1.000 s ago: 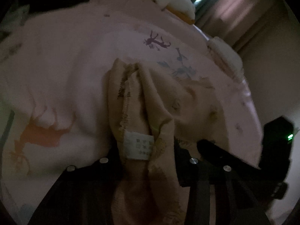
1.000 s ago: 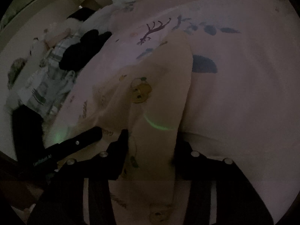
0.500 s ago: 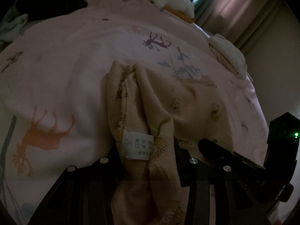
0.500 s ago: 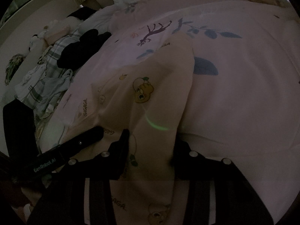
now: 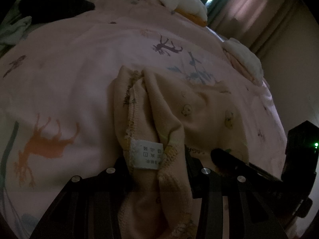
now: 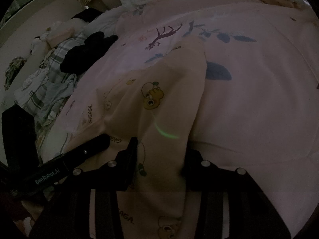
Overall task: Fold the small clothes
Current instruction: 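Lift the bundle end with both tools and fold it over the rest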
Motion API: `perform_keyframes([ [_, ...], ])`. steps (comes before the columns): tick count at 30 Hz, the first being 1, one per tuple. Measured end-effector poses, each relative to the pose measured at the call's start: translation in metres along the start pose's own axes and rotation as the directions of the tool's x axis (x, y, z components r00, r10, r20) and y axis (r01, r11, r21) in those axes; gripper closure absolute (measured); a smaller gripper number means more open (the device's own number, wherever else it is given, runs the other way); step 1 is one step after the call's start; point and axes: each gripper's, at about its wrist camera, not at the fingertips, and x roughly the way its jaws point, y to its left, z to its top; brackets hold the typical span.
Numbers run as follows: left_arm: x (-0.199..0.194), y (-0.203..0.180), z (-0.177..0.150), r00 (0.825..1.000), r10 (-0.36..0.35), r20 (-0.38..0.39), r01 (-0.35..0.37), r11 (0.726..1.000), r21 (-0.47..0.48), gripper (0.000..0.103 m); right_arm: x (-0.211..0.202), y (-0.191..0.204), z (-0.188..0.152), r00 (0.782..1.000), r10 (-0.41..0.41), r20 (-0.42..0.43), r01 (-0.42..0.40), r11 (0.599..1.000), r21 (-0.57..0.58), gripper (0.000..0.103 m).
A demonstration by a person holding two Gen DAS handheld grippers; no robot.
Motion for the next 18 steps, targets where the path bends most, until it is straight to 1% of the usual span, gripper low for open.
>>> perform_keyframes([
  [2, -0.001, -0.006, 0.0, 1.0, 0.008, 0.002, -0.008, 1.0, 0.0, 0.064, 0.0, 0.001, 0.001, 1.0, -0.002, -0.004, 0.002, 1.0, 0.006, 0.061],
  [3, -0.002, -0.009, 0.002, 1.0, 0.01, -0.001, -0.01, 1.0, -0.001, 0.068, -0.001, 0.001, 0.003, 1.0, -0.005, -0.013, 0.005, 1.0, 0.013, 0.064],
  [4, -0.004, -0.012, 0.003, 1.0, 0.014, -0.004, -0.014, 1.0, 0.0, 0.071, -0.002, 0.002, 0.006, 1.0, -0.005, -0.022, 0.006, 1.0, 0.023, 0.07],
  [5, -0.007, -0.016, 0.005, 1.0, 0.023, -0.003, -0.023, 1.0, 0.004, 0.073, -0.005, 0.004, 0.009, 1.0, 0.003, -0.025, -0.002, 0.999, 0.038, 0.072],
  [7, -0.015, -0.025, 0.009, 0.999, 0.041, 0.005, -0.041, 0.999, 0.023, 0.076, -0.012, 0.011, 0.014, 1.0, 0.004, -0.021, -0.004, 1.0, 0.003, 0.077],
  [9, -0.026, -0.04, 0.016, 0.998, 0.056, 0.025, -0.058, 0.996, 0.066, 0.076, -0.025, 0.023, 0.021, 1.0, -0.008, -0.003, 0.008, 0.998, -0.06, 0.078],
  [11, -0.042, -0.055, 0.024, 0.996, 0.065, 0.063, -0.071, 0.993, 0.09, 0.076, -0.039, 0.027, 0.031, 1.0, -0.001, 0.023, 0.003, 0.998, -0.067, 0.078],
  [14, -0.073, -0.084, 0.04, 0.991, 0.029, 0.129, -0.045, 0.991, 0.126, 0.076, -0.072, 0.029, 0.052, 0.996, 0.043, 0.08, -0.038, 0.997, -0.065, 0.079],
  [16, -0.09, -0.1, 0.047, 0.988, 0.008, 0.157, -0.03, 0.99, 0.138, 0.076, -0.101, 0.031, 0.066, 0.99, 0.06, 0.126, -0.051, 0.996, -0.074, 0.079],
  [18, -0.107, -0.122, 0.054, 0.983, -0.018, 0.182, -0.014, 0.985, 0.172, 0.076, -0.125, 0.03, 0.075, 0.985, 0.078, 0.157, -0.065, 0.994, -0.084, 0.078],
])
